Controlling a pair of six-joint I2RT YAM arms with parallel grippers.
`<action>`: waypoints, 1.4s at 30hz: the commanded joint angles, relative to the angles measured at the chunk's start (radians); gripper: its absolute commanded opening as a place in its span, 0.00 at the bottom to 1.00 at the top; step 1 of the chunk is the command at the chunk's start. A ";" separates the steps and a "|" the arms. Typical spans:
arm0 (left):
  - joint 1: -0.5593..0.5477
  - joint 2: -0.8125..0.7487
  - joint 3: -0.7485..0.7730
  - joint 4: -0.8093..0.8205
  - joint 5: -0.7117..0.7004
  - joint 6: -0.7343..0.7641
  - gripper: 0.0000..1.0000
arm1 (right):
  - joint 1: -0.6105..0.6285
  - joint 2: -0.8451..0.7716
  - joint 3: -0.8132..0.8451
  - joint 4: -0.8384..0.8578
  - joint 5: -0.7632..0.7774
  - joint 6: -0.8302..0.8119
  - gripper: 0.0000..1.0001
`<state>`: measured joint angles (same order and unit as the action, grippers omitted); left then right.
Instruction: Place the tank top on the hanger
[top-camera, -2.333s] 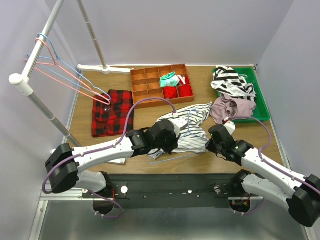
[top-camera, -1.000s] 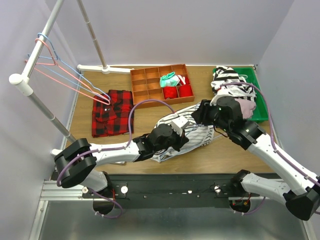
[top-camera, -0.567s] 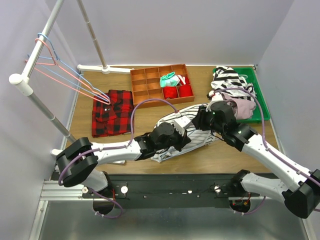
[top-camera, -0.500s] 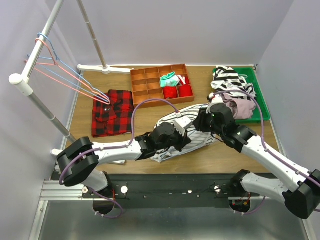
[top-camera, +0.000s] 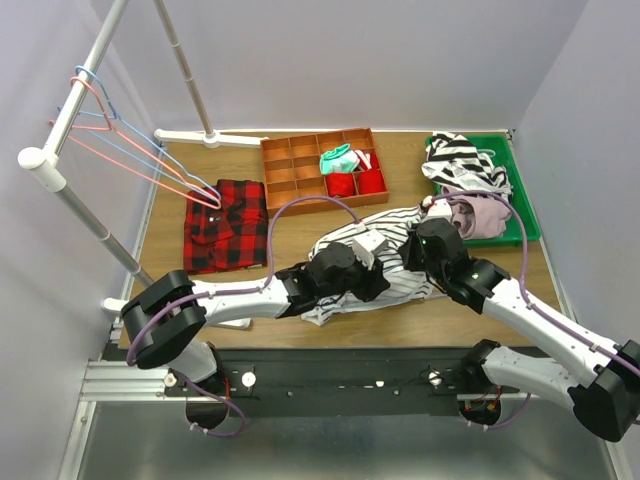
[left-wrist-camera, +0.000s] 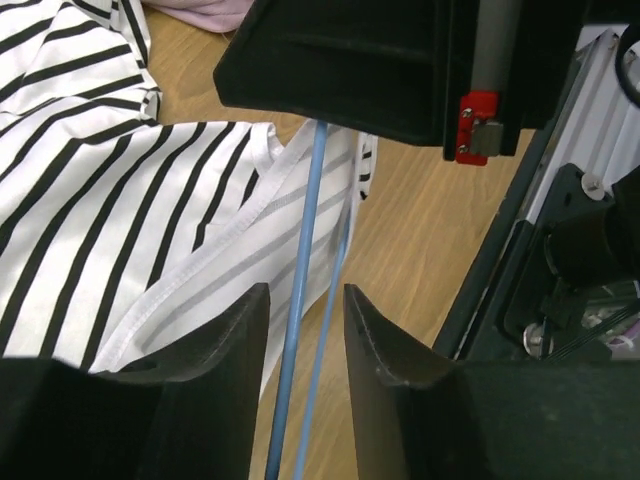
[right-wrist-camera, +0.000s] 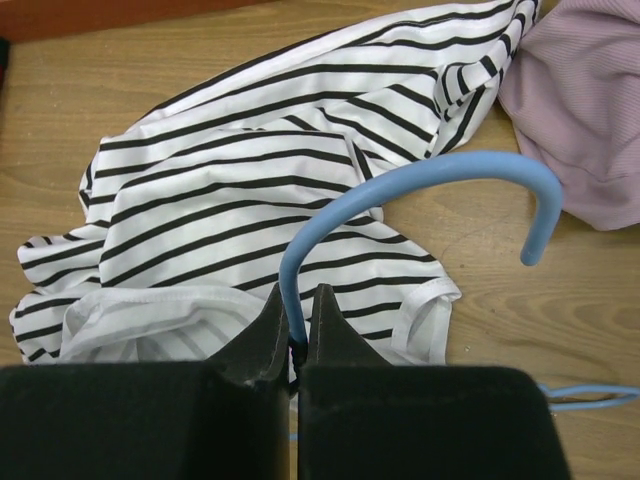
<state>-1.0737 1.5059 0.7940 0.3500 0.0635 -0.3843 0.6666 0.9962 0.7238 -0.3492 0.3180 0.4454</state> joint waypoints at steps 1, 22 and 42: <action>-0.006 -0.064 0.011 -0.031 -0.068 -0.070 0.53 | 0.019 -0.011 -0.029 0.036 0.087 0.081 0.01; 0.093 -0.423 -0.160 -0.666 -0.420 -0.422 0.33 | 0.034 -0.028 -0.055 -0.016 0.085 0.098 0.01; 0.172 -0.233 -0.180 -0.401 -0.248 -0.412 0.38 | 0.036 -0.018 -0.061 -0.020 0.113 0.110 0.01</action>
<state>-0.9077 1.2343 0.6060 -0.1009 -0.2104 -0.7944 0.6949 0.9756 0.6849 -0.3397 0.4080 0.5076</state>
